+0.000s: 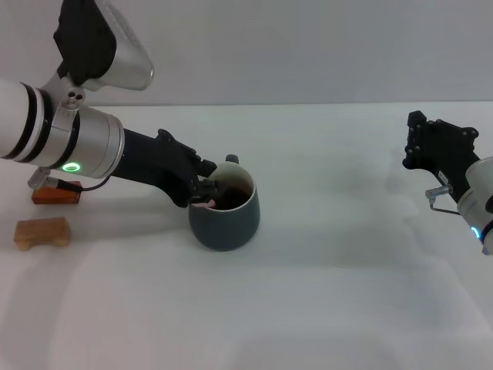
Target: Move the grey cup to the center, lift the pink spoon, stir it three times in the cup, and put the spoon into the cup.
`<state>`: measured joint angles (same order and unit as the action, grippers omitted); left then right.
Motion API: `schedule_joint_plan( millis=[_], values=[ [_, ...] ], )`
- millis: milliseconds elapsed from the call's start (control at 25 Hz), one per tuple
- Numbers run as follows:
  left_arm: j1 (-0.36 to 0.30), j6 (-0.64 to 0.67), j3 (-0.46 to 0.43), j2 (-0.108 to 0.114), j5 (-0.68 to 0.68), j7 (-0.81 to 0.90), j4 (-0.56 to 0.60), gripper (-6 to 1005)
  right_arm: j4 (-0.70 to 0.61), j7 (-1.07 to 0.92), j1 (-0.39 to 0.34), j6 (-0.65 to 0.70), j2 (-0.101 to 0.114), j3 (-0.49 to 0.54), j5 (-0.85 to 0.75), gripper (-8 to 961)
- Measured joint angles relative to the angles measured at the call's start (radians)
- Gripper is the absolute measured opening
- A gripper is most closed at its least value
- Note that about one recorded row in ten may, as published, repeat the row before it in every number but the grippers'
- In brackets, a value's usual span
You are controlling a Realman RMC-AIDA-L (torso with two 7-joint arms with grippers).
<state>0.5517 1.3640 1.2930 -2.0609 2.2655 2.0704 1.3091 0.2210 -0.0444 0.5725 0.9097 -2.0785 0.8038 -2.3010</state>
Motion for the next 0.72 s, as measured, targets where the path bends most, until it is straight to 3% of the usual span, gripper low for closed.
schedule_joint_plan(
  millis=[240,440,480,560,720],
  values=[
    [-0.015,-0.003,-0.011,-0.001,-0.012,0.006,0.039,328,0.0,0.0,0.0,0.0,0.0,0.0,0.0,4],
    [-0.064,-0.062,-0.07,-0.002,-0.098,-0.012,0.069,328,0.0,0.0,-0.002,0.0,0.0,0.0,0.0,4],
    [-0.113,-0.126,-0.129,-0.001,-0.202,-0.056,0.075,328,-0.002,0.0,-0.004,0.0,0.0,0.0,0.0,4],
    [-0.134,-0.149,-0.154,-0.001,-0.241,-0.077,0.075,328,-0.003,0.0,-0.005,0.0,0.0,0.0,0.0,4],
    [-0.223,-0.266,-0.251,-0.001,-0.495,-0.23,0.038,328,-0.007,0.0,-0.009,0.0,0.0,0.002,0.0,4]
  ],
)
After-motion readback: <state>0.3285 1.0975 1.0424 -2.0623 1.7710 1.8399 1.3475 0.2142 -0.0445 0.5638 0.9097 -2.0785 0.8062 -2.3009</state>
